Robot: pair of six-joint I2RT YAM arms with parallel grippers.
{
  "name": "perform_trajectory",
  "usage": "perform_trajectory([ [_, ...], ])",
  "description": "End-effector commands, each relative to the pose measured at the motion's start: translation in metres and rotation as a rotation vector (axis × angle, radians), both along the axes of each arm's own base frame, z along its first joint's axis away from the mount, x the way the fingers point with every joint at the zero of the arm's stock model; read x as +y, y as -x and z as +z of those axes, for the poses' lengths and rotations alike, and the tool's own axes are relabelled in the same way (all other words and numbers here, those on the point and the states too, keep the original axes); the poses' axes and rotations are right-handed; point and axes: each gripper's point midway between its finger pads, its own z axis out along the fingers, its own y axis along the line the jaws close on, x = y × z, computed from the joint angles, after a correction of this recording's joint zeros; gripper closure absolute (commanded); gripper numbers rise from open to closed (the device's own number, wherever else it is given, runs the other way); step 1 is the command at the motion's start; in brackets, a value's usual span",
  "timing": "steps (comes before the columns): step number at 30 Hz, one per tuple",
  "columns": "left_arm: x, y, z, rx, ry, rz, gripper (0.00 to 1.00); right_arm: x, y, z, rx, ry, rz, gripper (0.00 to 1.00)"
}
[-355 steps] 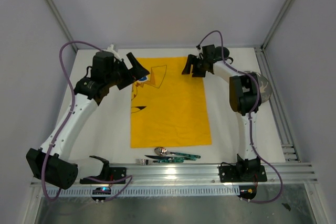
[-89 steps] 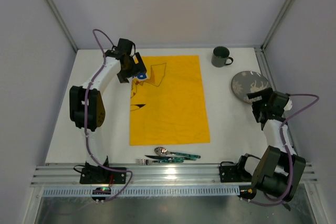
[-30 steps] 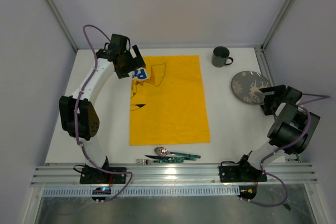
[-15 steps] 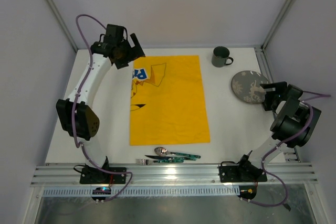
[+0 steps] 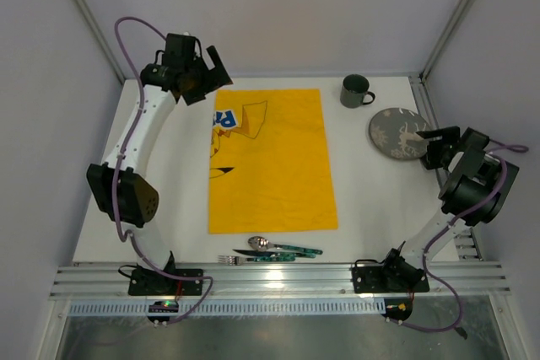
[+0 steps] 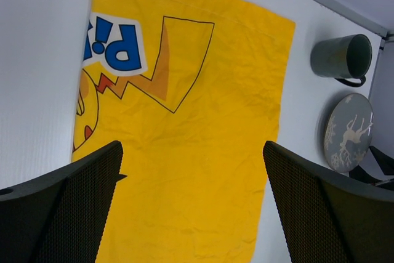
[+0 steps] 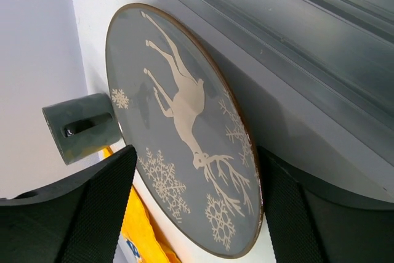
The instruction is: Set the dinner table for one person
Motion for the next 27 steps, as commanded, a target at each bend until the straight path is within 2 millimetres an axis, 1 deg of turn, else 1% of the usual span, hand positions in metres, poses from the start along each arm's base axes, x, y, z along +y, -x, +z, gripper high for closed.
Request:
perform_trajectory([
  [1, 0.003, 0.008, 0.037, -0.079, 0.023, 0.009, 0.01, 0.011, 0.009, -0.031, 0.102, -0.056, 0.081, 0.22],
  [2, 0.004, 0.009, 0.038, -0.080, 0.024, 0.013, 0.01, 0.012, 0.008, -0.033, 0.107, -0.059, 0.092, 0.31],
  [4, 0.004, 0.010, 0.038, -0.080, 0.023, 0.017, 0.01, 0.012, 0.007, -0.032, 0.105, -0.056, 0.110, 0.43],
  [5, 0.005, 0.012, 0.042, -0.088, 0.024, 0.020, 0.01, 0.013, 0.008, -0.034, 0.108, -0.059, 0.114, 0.53],
  [8, 0.007, 0.014, 0.044, -0.096, 0.023, 0.027, 0.01, 0.013, 0.007, -0.034, 0.107, -0.060, 0.119, 0.61],
  [11, 0.009, 0.016, 0.046, -0.102, 0.018, 0.036, 0.01, 0.013, 0.006, -0.034, 0.104, -0.055, 0.128, 0.66],
  [14, 0.010, 0.017, 0.050, -0.109, 0.020, 0.038, 0.01, 0.013, 0.006, -0.033, 0.101, -0.053, 0.132, 0.72],
  [15, 0.010, 0.017, 0.050, -0.111, 0.020, 0.038, 0.01, 0.013, 0.005, -0.033, 0.098, -0.051, 0.136, 0.78],
  [17, 0.010, 0.018, 0.050, -0.109, 0.020, 0.038, 0.01, 0.013, 0.005, -0.033, 0.096, -0.049, 0.139, 0.82],
  [18, 0.011, 0.018, 0.051, -0.113, 0.020, 0.039, 0.01, 0.014, 0.006, -0.033, 0.096, -0.048, 0.141, 0.87],
  [19, 0.011, 0.018, 0.051, -0.113, 0.020, 0.039, 0.01, 0.014, 0.006, -0.033, 0.094, -0.048, 0.142, 0.89],
  [21, 0.011, 0.019, 0.053, -0.116, 0.021, 0.039, 0.01, 0.014, 0.005, -0.032, 0.089, -0.046, 0.141, 0.91],
  [27, 0.011, 0.019, 0.054, -0.121, 0.019, 0.038, 0.01, 0.013, 0.002, -0.032, 0.081, -0.057, 0.136, 0.91],
])
